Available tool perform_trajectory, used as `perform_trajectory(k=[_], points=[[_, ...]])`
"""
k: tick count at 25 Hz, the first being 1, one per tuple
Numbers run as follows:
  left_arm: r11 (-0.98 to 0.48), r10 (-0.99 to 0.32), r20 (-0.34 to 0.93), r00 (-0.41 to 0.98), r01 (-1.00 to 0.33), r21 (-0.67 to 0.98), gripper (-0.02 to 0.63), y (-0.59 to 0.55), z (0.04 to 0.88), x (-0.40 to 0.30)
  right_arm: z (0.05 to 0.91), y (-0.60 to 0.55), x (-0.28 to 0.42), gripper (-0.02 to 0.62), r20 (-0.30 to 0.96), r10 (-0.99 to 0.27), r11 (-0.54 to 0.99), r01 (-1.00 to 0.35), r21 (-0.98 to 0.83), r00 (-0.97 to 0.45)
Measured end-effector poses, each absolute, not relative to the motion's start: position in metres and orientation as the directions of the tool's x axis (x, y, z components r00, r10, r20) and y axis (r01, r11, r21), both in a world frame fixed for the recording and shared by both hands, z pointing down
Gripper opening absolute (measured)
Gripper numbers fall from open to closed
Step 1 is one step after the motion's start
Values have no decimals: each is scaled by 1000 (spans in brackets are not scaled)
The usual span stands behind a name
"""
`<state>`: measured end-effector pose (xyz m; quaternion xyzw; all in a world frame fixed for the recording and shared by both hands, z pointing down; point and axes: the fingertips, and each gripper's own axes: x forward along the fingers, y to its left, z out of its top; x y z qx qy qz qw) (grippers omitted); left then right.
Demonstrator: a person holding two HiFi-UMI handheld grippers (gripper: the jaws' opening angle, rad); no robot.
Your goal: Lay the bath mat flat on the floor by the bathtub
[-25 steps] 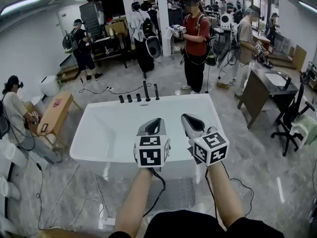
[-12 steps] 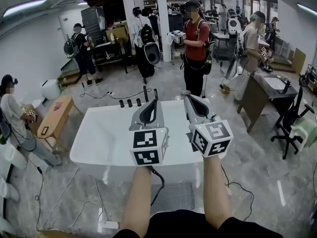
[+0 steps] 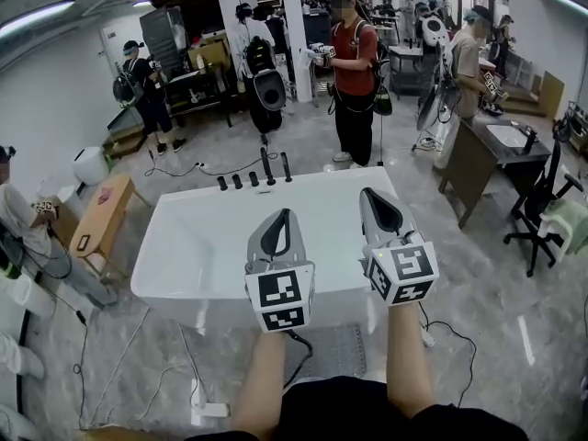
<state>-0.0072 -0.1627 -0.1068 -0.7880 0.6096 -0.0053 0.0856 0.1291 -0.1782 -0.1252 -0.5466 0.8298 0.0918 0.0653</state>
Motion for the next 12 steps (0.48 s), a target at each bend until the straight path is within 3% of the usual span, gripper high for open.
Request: perform_trajectory(k=[12], points=[[-251,-966,-34,256,-962,-105,5,-172,-50,-16,-45,-187,146,5,-51,-931,350,-923,159,-362]])
